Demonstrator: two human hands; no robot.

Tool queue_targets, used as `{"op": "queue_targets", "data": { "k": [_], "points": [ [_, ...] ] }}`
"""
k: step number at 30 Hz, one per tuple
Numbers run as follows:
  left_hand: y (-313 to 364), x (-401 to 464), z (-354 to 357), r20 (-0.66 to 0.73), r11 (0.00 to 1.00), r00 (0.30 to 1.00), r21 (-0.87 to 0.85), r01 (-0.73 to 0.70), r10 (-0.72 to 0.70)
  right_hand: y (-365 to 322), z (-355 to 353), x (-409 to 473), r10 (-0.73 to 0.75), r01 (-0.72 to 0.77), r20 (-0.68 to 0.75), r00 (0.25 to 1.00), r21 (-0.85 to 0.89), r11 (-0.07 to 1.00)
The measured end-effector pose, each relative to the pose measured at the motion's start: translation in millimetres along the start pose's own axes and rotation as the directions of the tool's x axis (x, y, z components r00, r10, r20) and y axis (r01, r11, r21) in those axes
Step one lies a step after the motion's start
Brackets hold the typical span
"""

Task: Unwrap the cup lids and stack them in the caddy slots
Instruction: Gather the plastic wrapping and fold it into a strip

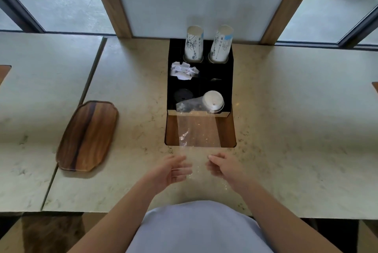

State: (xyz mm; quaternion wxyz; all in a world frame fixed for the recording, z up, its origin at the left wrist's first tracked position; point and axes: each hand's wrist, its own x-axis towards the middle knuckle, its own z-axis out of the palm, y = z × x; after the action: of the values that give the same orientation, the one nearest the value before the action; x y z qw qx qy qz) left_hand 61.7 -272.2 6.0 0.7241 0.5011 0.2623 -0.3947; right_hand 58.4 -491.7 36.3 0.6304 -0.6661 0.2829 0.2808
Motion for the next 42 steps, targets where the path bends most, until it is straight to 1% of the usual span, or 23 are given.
{"op": "queue_targets", "data": {
  "k": [2,4,8,10,11,14,17,20,23,25,27,29,33,36,39,42],
  "points": [
    [-13.2,1.3,-2.0,-0.009,0.996,0.999,0.086,0.031,-0.031,15.7,4.5,1.7,0.066,-0.065,-0.047,0.997,0.016,0.998],
    [-20.7,3.9,-5.2,-0.063,0.990,0.997,0.131,0.048,-0.040,29.5,5.9,1.7,0.100,-0.105,-0.062,0.993,-0.067,0.992],
    [-22.5,10.5,-9.6,-0.196,0.992,0.981,0.123,0.022,0.002,46.7,-0.6,0.6,0.180,-0.190,-0.066,0.981,-0.206,0.960],
    [-19.9,10.9,-9.7,-0.180,0.992,0.983,0.120,0.046,-0.024,51.4,-3.9,1.3,0.192,-0.204,-0.078,0.978,-0.201,0.958],
    [-18.9,10.6,-10.0,-0.163,0.988,0.986,0.140,0.067,-0.043,52.5,-5.0,2.0,0.185,-0.200,-0.091,0.979,-0.201,0.959],
    [-21.1,8.5,-13.6,-0.158,0.953,0.983,0.272,0.133,-0.092,52.1,-3.7,4.3,0.136,-0.155,-0.103,0.985,-0.206,0.966],
    [-26.2,6.7,-17.6,-0.158,0.928,0.979,0.327,0.177,-0.131,48.7,0.6,7.3,0.105,-0.115,-0.075,0.992,-0.130,0.985],
    [-29.1,7.3,-20.5,-0.206,0.910,0.973,0.377,0.173,-0.100,45.8,1.2,8.9,0.083,-0.091,-0.082,0.993,-0.100,0.991],
    [-29.6,8.2,-20.4,-0.233,0.926,0.971,0.354,0.135,-0.053,48.9,-1.0,8.4,0.075,-0.084,-0.088,0.993,-0.105,0.991],
    [-29.9,6.6,-19.1,-0.263,0.923,0.965,0.369,0.110,-0.010,52.0,-1.8,8.5,0.081,-0.094,-0.115,0.990,-0.112,0.989],
    [-31.9,5.9,-18.0,-0.288,0.917,0.957,0.389,0.090,0.028,55.3,-2.2,9.1,0.077,-0.099,-0.142,0.987,-0.153,0.983],
    [-35.7,5.4,-17.6,-0.287,0.896,0.957,0.433,0.097,0.035,60.1,-3.5,10.5,0.051,-0.091,-0.169,0.984,-0.235,0.968],
    [-44.9,4.8,-19.4,-0.274,0.817,0.960,0.564,0.119,0.049,71.5,-9.1,11.9,-0.017,-0.074,-0.213,0.977,-0.412,0.908],
    [-45.9,5.7,-19.3,-0.282,0.791,0.958,0.599,0.128,0.058,73.4,-11.0,12.9,-0.029,-0.088,-0.212,0.977,-0.521,0.849],
    [-39.0,8.1,-18.5,-0.299,0.776,0.951,0.617,0.132,0.075,69.3,-10.3,15.2,-0.030,-0.102,-0.237,0.971,-0.526,0.844],
    [-24.2,12.6,-18.6,-0.362,0.794,0.925,0.593,0.131,0.117,59.3,-15.9,22.4,-0.057,-0.100,-0.283,0.958,-0.512,0.853]
  ]
}}
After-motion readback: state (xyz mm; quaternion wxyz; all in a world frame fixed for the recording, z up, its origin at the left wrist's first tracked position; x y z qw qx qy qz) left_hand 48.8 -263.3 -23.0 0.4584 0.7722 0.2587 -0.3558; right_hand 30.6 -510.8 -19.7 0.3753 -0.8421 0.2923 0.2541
